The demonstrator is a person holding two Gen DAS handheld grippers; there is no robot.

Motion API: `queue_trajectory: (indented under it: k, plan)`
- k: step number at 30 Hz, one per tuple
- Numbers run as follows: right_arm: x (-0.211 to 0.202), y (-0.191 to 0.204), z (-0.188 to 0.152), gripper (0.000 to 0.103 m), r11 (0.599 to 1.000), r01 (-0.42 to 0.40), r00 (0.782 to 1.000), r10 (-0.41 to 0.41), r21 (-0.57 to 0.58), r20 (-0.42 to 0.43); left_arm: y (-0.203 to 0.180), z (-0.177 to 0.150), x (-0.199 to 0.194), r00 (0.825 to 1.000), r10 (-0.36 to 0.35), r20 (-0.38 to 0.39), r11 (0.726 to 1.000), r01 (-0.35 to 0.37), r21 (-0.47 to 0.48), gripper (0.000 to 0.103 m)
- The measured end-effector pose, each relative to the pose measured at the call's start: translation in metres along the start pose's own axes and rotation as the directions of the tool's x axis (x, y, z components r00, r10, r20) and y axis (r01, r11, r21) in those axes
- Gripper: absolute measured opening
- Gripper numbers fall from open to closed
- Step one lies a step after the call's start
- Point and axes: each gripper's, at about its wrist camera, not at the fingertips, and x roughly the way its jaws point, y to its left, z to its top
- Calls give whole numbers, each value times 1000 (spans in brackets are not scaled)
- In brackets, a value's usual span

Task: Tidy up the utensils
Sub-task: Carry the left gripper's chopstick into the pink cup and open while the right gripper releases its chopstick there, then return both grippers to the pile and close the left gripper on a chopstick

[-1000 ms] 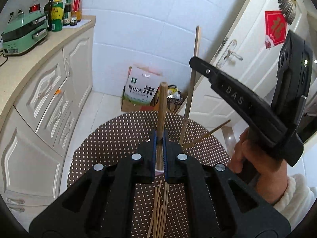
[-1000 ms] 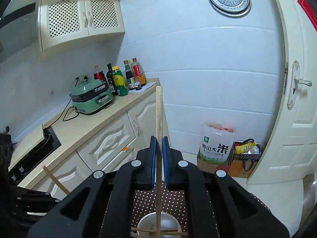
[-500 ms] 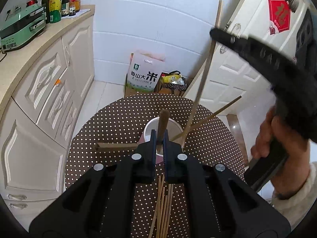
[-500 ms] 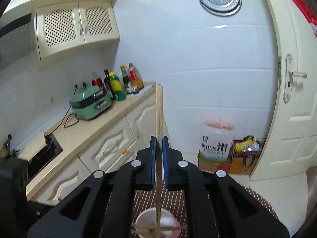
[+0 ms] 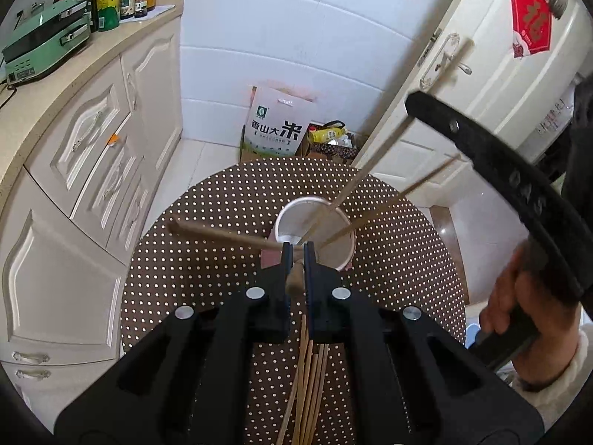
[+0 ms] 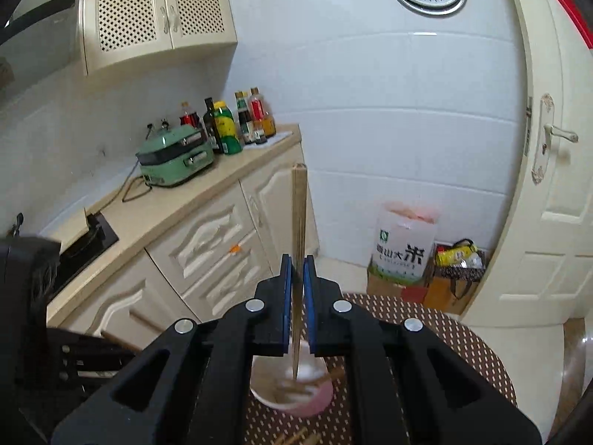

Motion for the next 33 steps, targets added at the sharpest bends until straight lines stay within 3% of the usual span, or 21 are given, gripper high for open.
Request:
queue_trajectory:
  k: [15,16,18,19,21,25,33]
  plan:
    - [-13,3,-48,7,1000,12,993,-9,22,-121,-6,-12,9,999,15,-46,1000,-15,2,9]
    - [-13,3,-49,7,1000,10,992,-6,29,-127,-6,-13,9,999,14,-52,1000,-14,-4,12]
    - [-14,2,-51,7,999,5,990,2,50,-141,-4,-16,7,999,17,-50,1000,-17,-10,37]
    - [-15,2,-52,8,998,6,990,2,55,-142,-4,-17,4,999,23,-37,1000,-24,-14,62]
    - [-17,1,-53,11,998,4,989,7,70,-147,-2,-20,-2,1000,8,-14,1000,-8,-18,63]
    - [-28,0,-54,30,995,3,991,11,103,-136,3,-25,-9,1000,11,-1,1000,-11,-24,63]
    - [-45,-5,-77,34,989,32,986,-7,144,-168,37,-56,-17,998,58,29,993,-55,-101,66]
